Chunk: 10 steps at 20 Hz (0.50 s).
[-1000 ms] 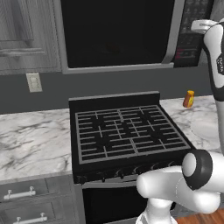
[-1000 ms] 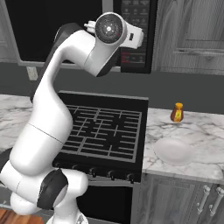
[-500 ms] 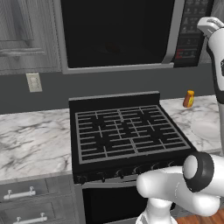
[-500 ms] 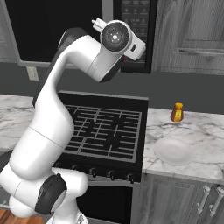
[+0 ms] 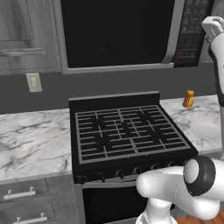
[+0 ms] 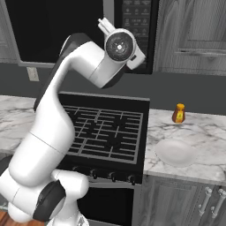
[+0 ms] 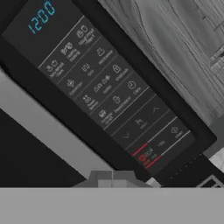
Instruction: Pick the sweet potato from the counter and place it in the microwave. Then turn on the microwave.
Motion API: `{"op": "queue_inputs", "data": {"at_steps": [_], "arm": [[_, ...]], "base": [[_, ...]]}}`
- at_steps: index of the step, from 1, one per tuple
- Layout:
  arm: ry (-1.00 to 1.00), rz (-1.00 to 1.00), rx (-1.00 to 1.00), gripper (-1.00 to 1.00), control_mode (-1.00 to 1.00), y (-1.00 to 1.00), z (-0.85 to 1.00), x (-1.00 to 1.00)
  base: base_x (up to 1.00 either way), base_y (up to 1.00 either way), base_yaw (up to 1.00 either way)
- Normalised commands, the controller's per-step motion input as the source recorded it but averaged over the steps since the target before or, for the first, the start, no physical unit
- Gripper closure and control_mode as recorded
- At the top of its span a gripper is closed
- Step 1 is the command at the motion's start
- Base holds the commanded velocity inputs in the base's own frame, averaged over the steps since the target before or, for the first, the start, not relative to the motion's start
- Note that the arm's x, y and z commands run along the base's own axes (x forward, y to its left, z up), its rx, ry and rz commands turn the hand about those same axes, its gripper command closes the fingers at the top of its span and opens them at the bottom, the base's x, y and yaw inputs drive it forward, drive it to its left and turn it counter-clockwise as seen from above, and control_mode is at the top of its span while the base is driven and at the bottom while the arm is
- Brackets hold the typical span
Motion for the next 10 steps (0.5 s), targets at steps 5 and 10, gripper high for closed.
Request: {"op": "queue_inputs", "data": {"at_steps": [5, 10], "arm": [[0.00, -0.03, 0.19, 1.00, -1.00, -0.09, -0.22, -0.01], [0.00, -0.03, 0.18, 1.00, -1.00, -0.08, -0.24, -0.03]], "base": [[0.00, 0.00, 0.00], [0.00, 0.00, 0.00]]}}
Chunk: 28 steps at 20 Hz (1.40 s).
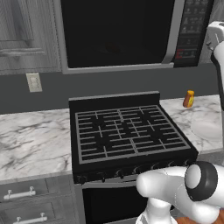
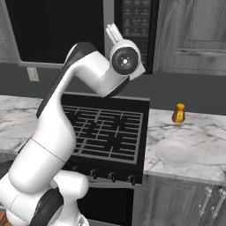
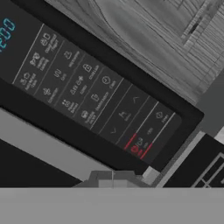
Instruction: Pick the sweet potato from the counter and place it in the microwave. Then turn on the microwave.
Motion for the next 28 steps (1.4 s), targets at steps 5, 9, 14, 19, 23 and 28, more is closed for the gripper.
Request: {"op": "queue_inputs", "data": {"at_steps": [5, 9, 14, 19, 23, 28], "arm": [[-0.01, -0.02, 0.17, 1.00, -1.00, -0.06, -0.19, -0.03], [-0.04, -0.02, 0.16, 1.00, -1.00, -0.06, -0.12, 0.00], [-0.03, -0.03, 0.15, 1.00, -1.00, -0.07, -0.11, 0.00], [-0.02, -0.03, 0.13, 1.00, -1.00, -0.03, -0.11, 0.00], [-0.04, -0.02, 0.12, 1.00, -1.00, -0.02, -0.04, 0.00], [-0.02, -0.03, 0.09, 1.00, -1.00, -0.03, 0.00, 0.00]], "base": [[0.00, 0.00, 0.00], [0.00, 0.00, 0.00], [0.00, 0.00, 0.00], [0.00, 0.00, 0.00], [0.00, 0.00, 0.00], [0.00, 0.00, 0.00]]}}
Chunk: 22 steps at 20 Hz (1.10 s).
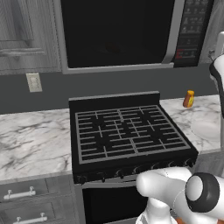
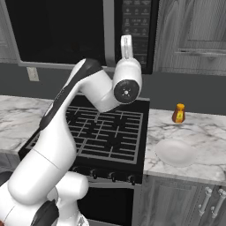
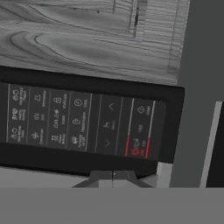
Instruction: Pick the sweet potato from the counter and place it in the microwave. Then turn on the microwave.
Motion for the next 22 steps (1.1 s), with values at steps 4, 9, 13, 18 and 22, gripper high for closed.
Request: {"op": "queue_inputs", "data": {"at_steps": [4, 9, 13, 18, 22], "arm": [[-0.02, -0.02, 0.04, 1.00, -1.00, 0.00, -0.07, 0.00], [-0.03, -0.02, 0.02, 1.00, -1.00, 0.00, -0.10, 0.00], [-0.03, -0.02, 0.03, 1.00, -1.00, 0.00, -0.06, 0.00], [-0.03, -0.02, 0.03, 1.00, -1.00, 0.00, -0.03, 0.00], [-0.02, -0.02, 0.03, 1.00, -1.00, 0.00, -0.04, 0.01]], "base": [[0.00, 0.00, 0.00], [0.00, 0.00, 0.00], [0.00, 0.00, 0.00], [0.00, 0.00, 0.00], [0.00, 0.00, 0.00]]}}
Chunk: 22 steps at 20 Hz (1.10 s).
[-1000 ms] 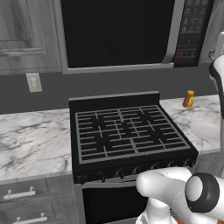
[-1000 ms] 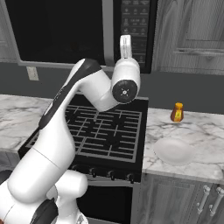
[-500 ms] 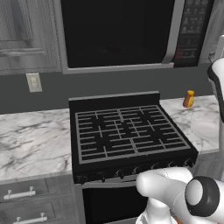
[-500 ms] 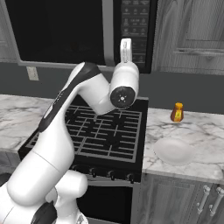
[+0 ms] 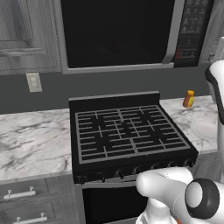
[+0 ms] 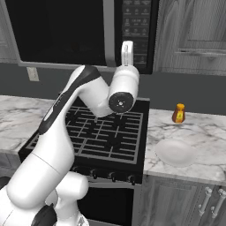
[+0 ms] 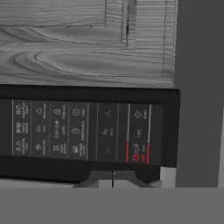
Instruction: Pick the sweet potato from the counter and place it in the microwave. Then turn on the microwave.
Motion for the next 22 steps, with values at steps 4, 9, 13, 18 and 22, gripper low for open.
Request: {"op": "queue_inputs", "data": {"at_steps": [4, 9, 13, 18, 22], "arm": [[-0.01, -0.03, 0.02, 1.00, -1.00, 0.00, -0.09, 0.04], [-0.01, -0.02, 0.02, 1.00, -1.00, 0.00, -0.04, 0.00], [0.00, -0.02, 0.03, 1.00, -1.00, 0.00, -0.02, 0.00], [0.00, -0.01, 0.03, 1.00, -1.00, 0.00, -0.04, 0.03], [0.00, 0.00, 0.03, 1.00, -1.00, 0.00, -0.05, 0.04]], "base": [[0.00, 0.00, 0.00], [0.00, 0.00, 0.00], [0.00, 0.00, 0.00], [0.00, 0.00, 0.00], [0.00, 0.00, 0.00]]}}
